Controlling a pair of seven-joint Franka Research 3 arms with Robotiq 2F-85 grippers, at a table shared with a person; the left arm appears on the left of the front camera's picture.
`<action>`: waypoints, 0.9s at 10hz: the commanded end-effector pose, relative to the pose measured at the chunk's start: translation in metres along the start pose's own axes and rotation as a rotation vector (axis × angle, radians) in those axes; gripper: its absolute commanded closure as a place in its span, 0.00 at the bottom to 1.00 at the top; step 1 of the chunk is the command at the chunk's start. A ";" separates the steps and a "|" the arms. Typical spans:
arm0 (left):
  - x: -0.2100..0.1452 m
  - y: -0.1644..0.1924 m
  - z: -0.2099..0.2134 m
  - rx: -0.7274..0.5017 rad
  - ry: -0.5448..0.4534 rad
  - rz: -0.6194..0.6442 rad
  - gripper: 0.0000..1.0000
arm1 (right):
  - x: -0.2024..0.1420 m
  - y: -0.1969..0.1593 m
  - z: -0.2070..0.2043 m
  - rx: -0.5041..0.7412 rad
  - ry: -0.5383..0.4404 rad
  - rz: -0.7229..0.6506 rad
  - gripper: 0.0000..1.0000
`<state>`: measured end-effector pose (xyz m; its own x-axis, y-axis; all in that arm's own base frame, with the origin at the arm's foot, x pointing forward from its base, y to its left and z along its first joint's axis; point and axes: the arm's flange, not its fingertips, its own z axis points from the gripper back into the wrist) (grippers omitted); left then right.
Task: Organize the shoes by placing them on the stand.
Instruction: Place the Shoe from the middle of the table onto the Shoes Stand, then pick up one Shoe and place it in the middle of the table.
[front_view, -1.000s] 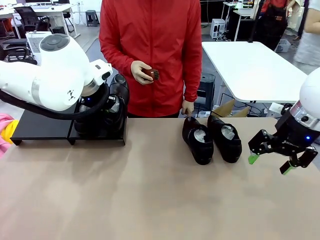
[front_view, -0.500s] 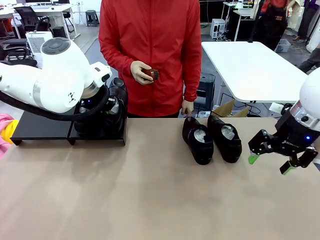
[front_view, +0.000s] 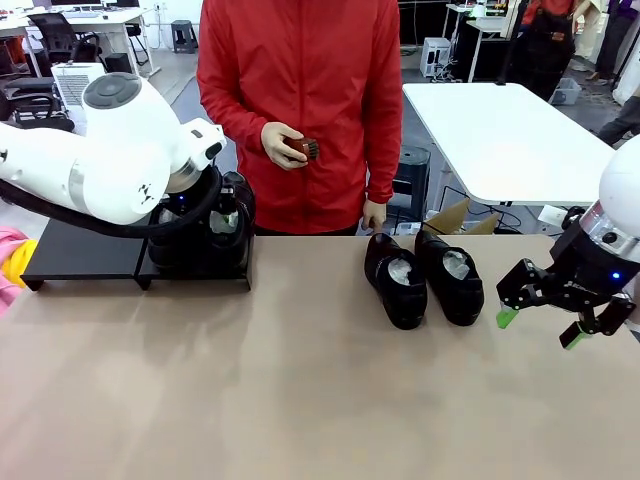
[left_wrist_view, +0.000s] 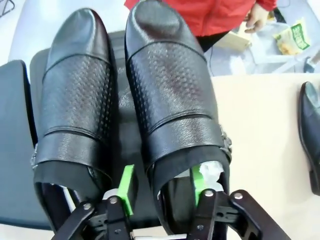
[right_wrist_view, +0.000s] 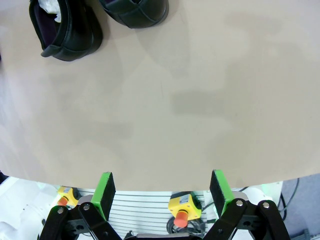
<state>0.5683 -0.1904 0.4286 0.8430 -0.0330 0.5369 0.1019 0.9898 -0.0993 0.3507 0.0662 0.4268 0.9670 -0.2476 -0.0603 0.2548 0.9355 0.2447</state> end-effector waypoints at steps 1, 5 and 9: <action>-0.010 -0.009 0.016 0.038 -0.058 -0.001 0.14 | 0.000 -0.001 0.000 0.001 0.000 0.016 0.00; 0.000 0.000 0.000 0.000 0.000 0.000 0.14 | 0.000 -0.001 0.000 0.001 0.000 0.016 0.00; 0.000 0.000 0.000 0.000 0.000 0.000 0.14 | 0.000 -0.001 0.000 0.001 0.000 0.016 0.00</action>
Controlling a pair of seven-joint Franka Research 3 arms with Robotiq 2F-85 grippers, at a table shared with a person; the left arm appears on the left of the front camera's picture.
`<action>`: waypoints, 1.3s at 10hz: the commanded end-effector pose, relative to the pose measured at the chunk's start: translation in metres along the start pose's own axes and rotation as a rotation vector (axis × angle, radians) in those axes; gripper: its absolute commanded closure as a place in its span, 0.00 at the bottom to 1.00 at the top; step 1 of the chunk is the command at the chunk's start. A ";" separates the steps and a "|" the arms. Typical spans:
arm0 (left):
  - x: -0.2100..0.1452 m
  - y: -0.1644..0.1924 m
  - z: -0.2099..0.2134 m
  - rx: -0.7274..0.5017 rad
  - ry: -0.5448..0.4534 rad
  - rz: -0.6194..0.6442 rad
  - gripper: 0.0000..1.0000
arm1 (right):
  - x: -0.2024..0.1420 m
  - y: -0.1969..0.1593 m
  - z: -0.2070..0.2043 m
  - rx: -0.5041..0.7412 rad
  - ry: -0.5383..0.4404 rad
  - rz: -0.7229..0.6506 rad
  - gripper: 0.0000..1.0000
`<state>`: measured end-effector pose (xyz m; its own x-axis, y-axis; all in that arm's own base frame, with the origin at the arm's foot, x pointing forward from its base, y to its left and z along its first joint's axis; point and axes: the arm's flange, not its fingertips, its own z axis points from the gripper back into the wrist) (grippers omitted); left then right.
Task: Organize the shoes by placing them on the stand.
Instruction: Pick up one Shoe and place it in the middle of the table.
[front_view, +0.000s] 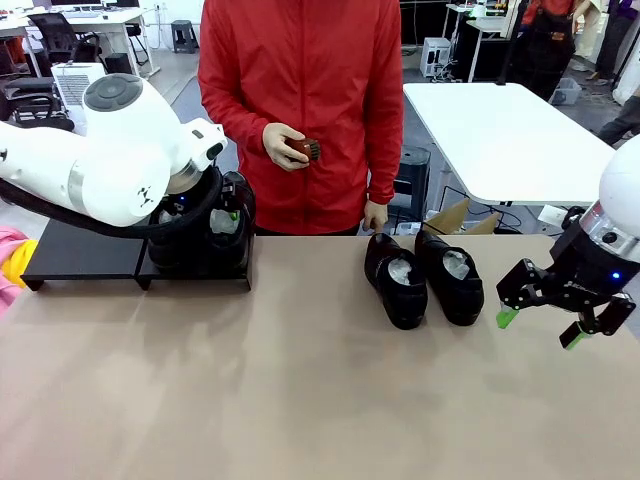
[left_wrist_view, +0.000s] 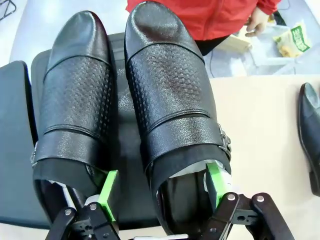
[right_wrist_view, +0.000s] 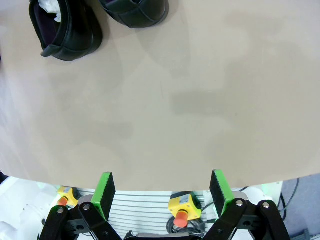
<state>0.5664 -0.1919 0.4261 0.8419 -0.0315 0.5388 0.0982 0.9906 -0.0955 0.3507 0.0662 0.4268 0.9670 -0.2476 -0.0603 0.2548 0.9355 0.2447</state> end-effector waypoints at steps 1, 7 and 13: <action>0.003 0.001 0.001 -0.005 0.002 -0.001 0.14 | 0.000 -0.001 0.000 0.001 0.000 0.016 0.00; -0.003 -0.019 0.063 0.013 -0.176 -0.045 0.14 | 0.000 -0.001 0.000 0.001 0.000 0.016 0.00; -0.065 -0.080 0.141 -0.169 -0.033 -0.229 0.14 | 0.000 -0.001 0.000 0.001 0.000 0.016 0.00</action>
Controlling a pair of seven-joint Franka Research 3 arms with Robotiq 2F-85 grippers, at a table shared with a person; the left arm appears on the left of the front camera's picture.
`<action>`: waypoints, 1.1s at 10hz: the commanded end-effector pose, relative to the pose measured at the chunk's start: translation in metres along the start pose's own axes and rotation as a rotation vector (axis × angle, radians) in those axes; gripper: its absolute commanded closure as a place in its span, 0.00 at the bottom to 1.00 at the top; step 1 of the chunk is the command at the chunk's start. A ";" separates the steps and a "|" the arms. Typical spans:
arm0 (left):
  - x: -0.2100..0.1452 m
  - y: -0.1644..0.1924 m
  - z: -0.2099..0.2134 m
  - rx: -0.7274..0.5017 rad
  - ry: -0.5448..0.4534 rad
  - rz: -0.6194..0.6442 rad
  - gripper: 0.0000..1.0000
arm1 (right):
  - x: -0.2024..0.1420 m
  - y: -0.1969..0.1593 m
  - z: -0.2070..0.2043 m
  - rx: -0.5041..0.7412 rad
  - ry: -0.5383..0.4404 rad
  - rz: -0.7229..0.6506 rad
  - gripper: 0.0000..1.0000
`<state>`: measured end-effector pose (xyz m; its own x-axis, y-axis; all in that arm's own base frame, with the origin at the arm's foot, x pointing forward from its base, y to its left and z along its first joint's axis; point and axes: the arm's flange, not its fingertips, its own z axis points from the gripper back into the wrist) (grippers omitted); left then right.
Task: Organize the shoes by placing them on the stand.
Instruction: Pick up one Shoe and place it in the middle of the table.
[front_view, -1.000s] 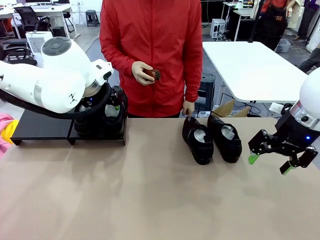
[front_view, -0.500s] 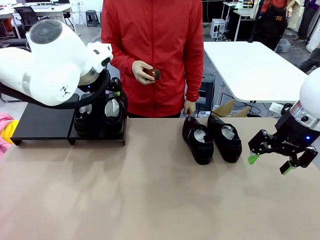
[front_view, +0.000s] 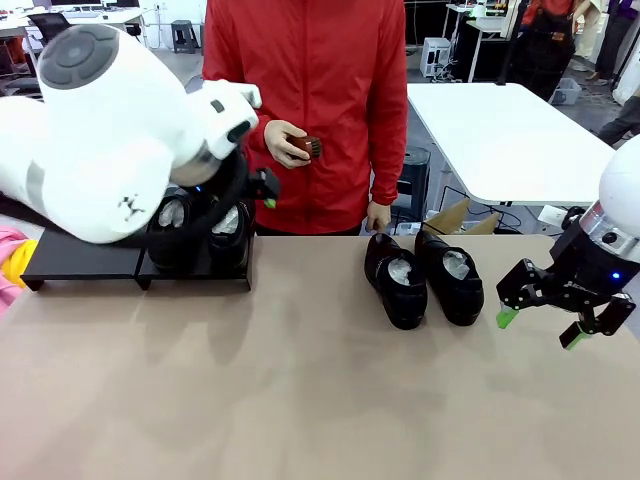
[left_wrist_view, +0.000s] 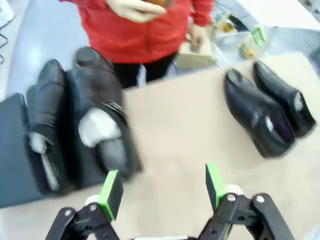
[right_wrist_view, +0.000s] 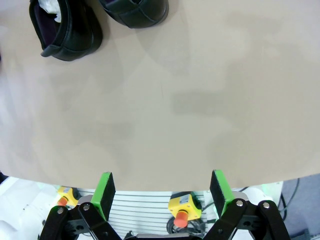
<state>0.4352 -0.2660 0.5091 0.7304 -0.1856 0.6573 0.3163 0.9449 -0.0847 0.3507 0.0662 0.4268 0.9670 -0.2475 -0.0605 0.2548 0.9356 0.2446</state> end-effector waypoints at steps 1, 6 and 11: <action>-0.006 0.004 0.012 -0.095 0.228 -0.066 0.14 | 0.000 -0.001 0.000 0.001 -0.001 0.016 0.00; -0.025 -0.018 -0.018 -0.126 0.645 -0.068 0.14 | 0.006 0.025 0.021 -0.054 -0.118 0.097 0.00; -0.024 -0.012 -0.015 -0.132 0.648 -0.018 0.14 | 0.074 0.094 0.006 -0.111 -0.157 0.292 0.00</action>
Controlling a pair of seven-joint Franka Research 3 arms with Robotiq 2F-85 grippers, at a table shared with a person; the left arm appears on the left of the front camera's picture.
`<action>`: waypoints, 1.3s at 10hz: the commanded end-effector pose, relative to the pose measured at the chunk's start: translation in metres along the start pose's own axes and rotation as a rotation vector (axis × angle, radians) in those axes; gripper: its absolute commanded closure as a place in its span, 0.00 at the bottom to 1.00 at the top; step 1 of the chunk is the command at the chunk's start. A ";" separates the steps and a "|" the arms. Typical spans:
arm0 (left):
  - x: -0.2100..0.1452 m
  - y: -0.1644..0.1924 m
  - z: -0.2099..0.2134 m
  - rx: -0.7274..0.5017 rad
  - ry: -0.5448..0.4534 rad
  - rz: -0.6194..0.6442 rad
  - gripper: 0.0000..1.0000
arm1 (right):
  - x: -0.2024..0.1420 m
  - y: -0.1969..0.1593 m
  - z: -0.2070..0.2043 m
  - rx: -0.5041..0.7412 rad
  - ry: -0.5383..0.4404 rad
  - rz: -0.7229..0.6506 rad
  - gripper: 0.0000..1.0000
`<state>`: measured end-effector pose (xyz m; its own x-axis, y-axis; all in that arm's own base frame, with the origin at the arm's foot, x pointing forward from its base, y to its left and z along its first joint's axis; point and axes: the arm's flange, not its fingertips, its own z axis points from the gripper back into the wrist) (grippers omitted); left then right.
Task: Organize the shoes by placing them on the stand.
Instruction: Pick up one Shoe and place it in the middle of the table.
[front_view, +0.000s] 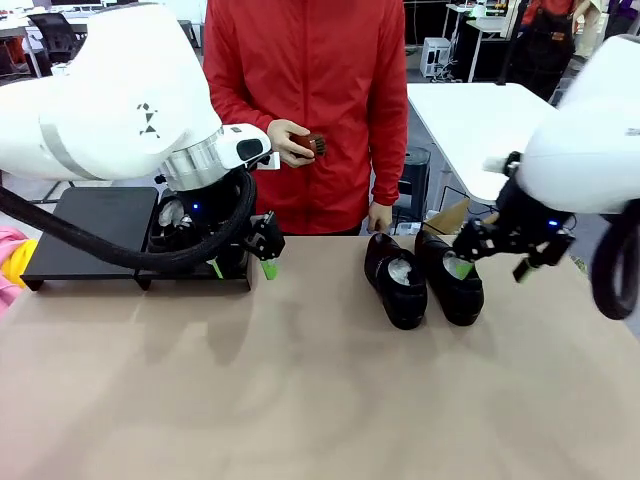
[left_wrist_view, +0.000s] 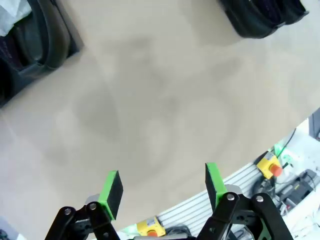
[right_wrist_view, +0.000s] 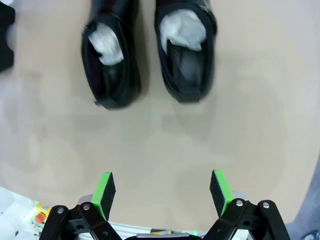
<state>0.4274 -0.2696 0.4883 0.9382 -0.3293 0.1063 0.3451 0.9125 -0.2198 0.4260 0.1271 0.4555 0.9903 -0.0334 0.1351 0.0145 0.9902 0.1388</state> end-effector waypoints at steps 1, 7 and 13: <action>-0.002 -0.007 -0.007 0.022 0.034 -0.031 0.14 | 0.031 0.018 -0.016 -0.024 -0.005 0.045 0.00; -0.002 -0.007 -0.007 0.022 0.034 -0.031 0.14 | 0.077 0.058 -0.057 -0.113 -0.016 0.031 0.00; -0.002 -0.007 -0.007 0.022 0.034 -0.031 0.14 | 0.082 0.060 -0.063 -0.103 -0.043 -0.006 0.42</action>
<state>0.4223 -0.2792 0.4798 0.9306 -0.3570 0.0810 0.3661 0.9072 -0.2073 0.5145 0.1877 0.4153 0.9891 -0.0104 0.1468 0.0021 0.9984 0.0560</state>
